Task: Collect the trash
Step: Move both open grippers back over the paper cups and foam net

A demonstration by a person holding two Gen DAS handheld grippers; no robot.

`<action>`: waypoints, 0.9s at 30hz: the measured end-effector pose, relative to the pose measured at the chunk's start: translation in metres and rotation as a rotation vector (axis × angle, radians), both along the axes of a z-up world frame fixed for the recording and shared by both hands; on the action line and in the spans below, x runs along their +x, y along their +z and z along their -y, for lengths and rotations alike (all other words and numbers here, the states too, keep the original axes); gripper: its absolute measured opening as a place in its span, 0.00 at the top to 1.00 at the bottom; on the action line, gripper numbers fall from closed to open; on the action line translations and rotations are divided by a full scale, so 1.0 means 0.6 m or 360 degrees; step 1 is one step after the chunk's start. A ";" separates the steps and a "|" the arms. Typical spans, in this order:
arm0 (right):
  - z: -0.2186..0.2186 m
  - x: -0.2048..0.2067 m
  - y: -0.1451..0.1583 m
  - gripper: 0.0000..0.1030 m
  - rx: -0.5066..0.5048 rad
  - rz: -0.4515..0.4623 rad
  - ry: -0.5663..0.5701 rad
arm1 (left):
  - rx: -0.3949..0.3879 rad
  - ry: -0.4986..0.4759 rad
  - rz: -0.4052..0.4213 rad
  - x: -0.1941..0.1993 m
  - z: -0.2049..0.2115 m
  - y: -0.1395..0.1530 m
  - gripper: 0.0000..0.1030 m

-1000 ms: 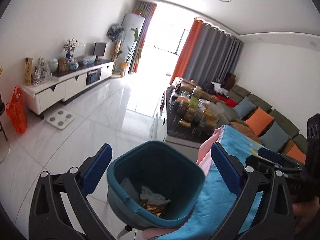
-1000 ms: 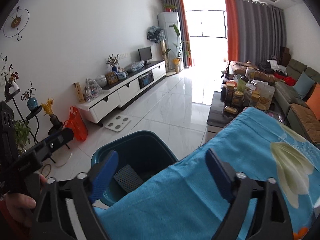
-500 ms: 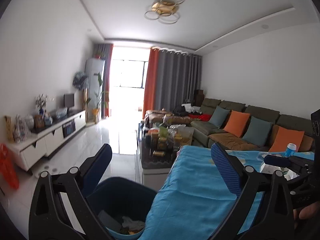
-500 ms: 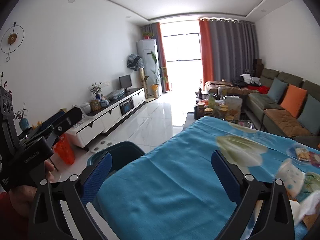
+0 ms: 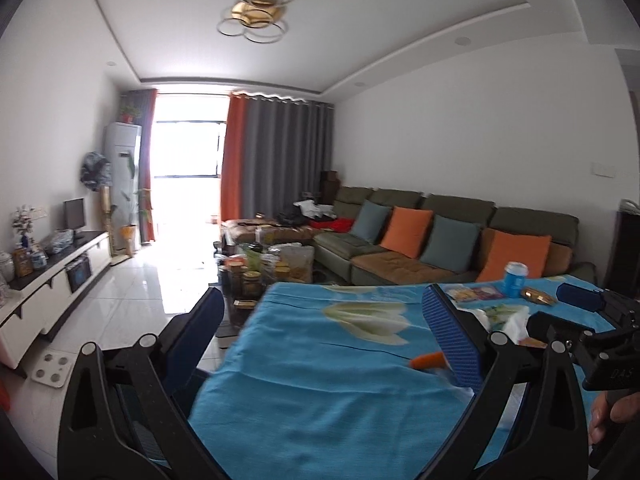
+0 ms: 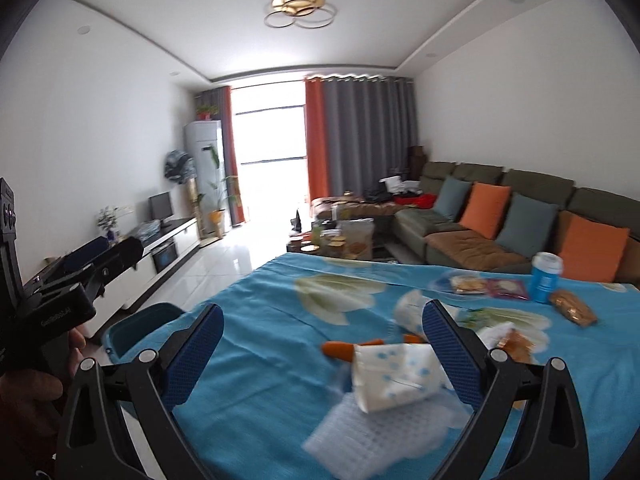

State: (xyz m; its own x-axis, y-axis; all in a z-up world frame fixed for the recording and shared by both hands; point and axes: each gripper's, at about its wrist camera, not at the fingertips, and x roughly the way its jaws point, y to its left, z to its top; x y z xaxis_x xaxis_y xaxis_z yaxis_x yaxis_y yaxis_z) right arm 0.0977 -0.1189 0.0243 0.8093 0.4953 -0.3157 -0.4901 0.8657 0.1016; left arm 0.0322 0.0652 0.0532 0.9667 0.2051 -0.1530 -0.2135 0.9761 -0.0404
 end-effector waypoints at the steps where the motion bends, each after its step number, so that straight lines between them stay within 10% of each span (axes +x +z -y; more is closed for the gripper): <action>1: 0.010 -0.001 -0.004 0.07 0.0002 -0.0003 -0.0037 | 0.0001 -0.0041 -0.0001 0.003 0.010 -0.002 0.05; 27: 0.161 0.036 -0.079 0.07 0.0031 -0.0241 -0.0452 | 0.0053 -0.0510 -0.0306 0.103 0.145 -0.079 0.05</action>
